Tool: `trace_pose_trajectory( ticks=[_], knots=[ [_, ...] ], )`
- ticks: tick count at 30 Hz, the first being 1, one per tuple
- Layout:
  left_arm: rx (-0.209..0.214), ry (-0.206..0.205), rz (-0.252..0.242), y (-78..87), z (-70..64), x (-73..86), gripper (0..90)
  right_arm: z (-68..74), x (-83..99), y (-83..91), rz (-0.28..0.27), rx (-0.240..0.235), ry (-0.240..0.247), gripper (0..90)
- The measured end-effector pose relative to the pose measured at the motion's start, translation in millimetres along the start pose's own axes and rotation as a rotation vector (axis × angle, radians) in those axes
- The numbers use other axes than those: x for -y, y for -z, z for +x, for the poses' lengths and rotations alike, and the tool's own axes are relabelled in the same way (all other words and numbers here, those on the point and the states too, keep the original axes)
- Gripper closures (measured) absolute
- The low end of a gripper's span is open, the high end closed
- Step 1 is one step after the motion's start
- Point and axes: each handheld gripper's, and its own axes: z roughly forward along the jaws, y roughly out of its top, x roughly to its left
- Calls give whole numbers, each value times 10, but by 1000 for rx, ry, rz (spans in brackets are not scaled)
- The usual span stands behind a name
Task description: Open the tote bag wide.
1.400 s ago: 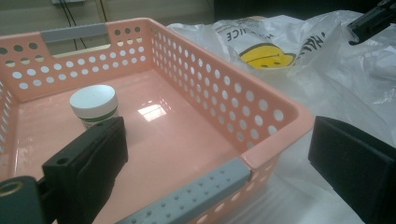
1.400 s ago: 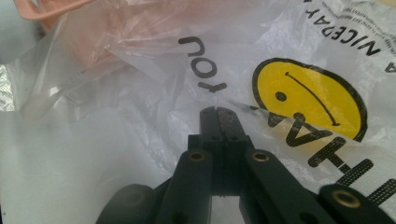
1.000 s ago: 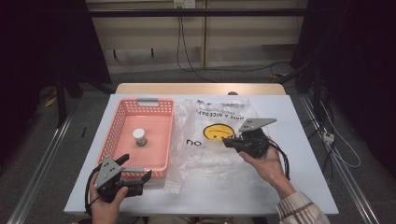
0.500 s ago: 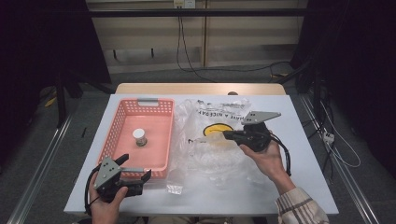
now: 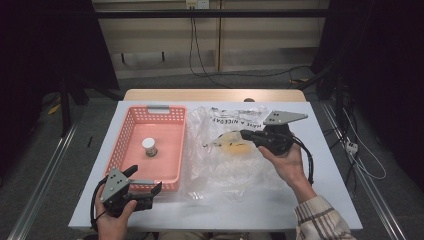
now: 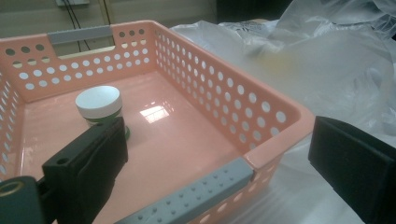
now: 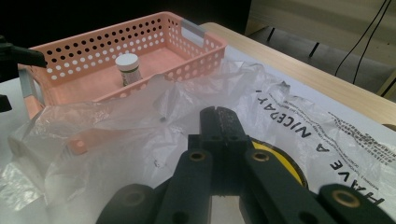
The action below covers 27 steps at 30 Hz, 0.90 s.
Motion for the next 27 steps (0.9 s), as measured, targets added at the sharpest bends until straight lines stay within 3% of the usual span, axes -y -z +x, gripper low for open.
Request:
trace_pose_trajectory(
  ticks=[9,19,22,25,27],
  knots=[
    [-3,6,-3,3,1,2,45,-49,-111,69,-44,25,-9,900],
    [7,6,-3,7,35,10,45,-103,-149,76,-76,20,-31,900],
    [2,15,-13,21,53,0,45,-118,-138,68,-73,20,-31,900],
    [-40,45,-20,49,67,-8,49,-118,-123,68,-70,19,-32,900],
    [-15,60,-11,61,93,-26,52,-117,-110,61,-67,17,-31,900]
  ],
)
